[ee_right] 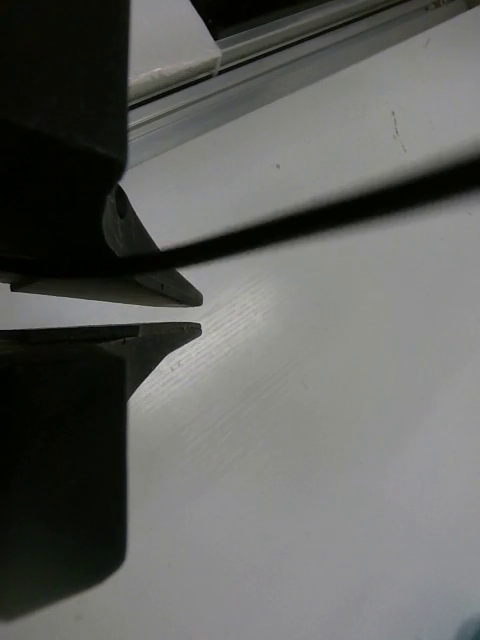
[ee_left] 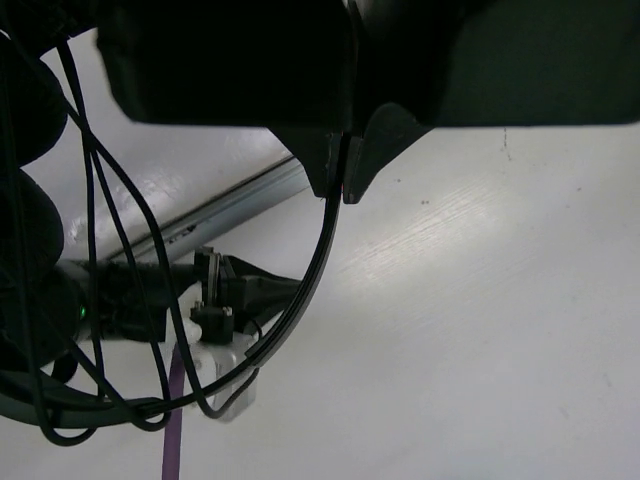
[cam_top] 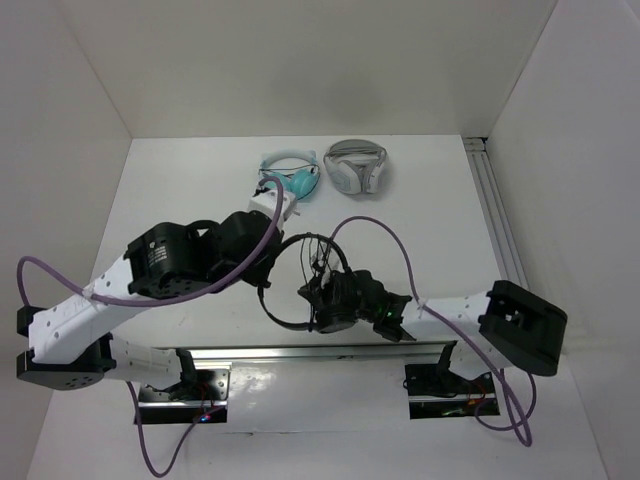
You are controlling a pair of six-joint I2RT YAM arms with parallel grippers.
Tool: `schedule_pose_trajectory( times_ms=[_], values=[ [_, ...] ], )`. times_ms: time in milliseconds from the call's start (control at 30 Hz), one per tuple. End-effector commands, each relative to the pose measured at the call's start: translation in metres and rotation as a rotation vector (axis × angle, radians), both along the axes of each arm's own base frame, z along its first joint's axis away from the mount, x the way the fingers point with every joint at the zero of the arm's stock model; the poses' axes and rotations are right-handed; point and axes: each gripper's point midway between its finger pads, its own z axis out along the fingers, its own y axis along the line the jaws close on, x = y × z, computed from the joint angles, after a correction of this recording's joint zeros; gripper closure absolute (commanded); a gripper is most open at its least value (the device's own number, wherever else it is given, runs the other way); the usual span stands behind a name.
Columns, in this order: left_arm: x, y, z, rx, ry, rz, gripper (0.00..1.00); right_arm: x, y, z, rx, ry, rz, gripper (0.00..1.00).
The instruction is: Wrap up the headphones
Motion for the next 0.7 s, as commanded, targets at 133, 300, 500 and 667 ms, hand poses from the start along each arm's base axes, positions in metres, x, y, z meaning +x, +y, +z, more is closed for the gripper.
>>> schedule_pose_trajectory(
  times_ms=[133, 300, 500, 667],
  values=[
    [0.026, 0.038, 0.054, -0.164, -0.138, 0.361, 1.00, 0.003, 0.024, -0.012, 0.156, 0.082, 0.017, 0.78],
    [0.032, 0.054, 0.072, -0.240, -0.174, 0.441, 1.00, -0.004, 0.019, -0.047, 0.140, 0.146, 0.027, 0.78],
    [0.059, 0.085, 0.068, -0.167, -0.191, 0.535, 1.00, -0.017, 0.007, -0.053, 0.179, 0.175, 0.026, 0.89],
    [0.088, 0.109, 0.057, -0.132, -0.171, 0.587, 1.00, -0.028, -0.008, -0.051, 0.148, 0.157, -0.049, 1.00]
  ],
)
